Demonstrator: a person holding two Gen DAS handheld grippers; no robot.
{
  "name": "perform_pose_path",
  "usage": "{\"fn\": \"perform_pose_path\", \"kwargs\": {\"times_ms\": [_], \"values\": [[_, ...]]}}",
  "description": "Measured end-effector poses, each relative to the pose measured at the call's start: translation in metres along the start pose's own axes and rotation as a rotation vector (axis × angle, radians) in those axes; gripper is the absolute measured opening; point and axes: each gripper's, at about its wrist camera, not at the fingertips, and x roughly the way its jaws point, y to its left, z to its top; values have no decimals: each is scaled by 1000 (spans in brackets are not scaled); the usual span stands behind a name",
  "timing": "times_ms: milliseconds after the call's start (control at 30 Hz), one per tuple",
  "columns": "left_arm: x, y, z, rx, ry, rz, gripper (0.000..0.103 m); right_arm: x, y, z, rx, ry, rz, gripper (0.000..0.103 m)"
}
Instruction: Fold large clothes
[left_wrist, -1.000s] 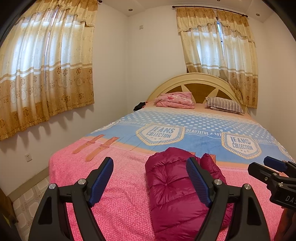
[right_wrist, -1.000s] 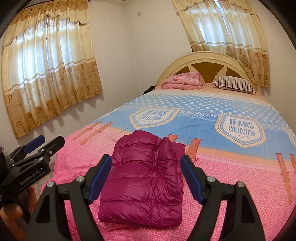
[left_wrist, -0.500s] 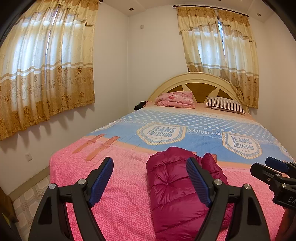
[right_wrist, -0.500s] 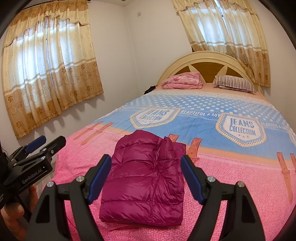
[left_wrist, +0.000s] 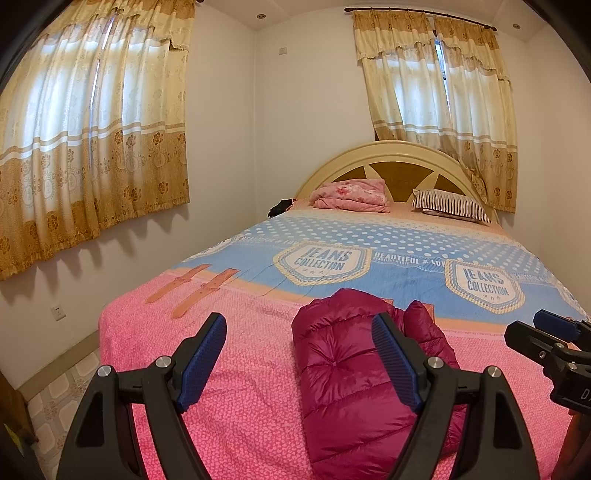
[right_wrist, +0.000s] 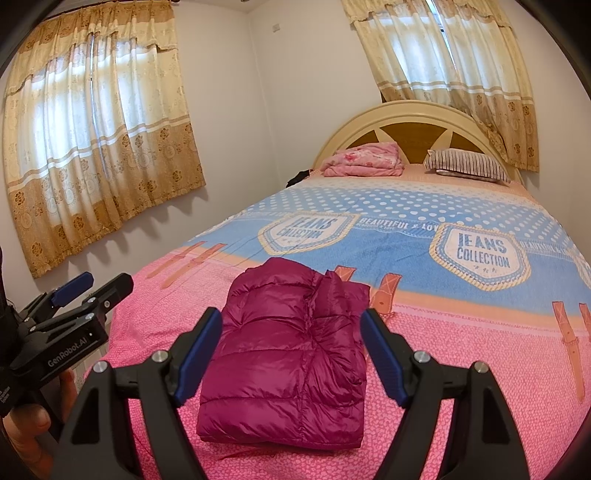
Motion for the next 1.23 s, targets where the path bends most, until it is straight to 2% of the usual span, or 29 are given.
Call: {"fn": "perform_pose_path", "kwargs": {"times_ms": [167,267,733,1000,1233], "values": [[2,1,0,-13,7,5,83,-1,0,0,2,-6,-4,80],[3,2,0,-15,14,-21,86,-2,-1,2,1,-11,-6,80],[-3,0,2,-25,0,-4,95,-3,2,6,-14,-18,-13,80],[5,2,0,-20,25,0,98,-3,2,6,-16,-18,-13,80],[8,-2,-3,7,14,13,98,-3,2,5,-16,-17,-14,80]]}}
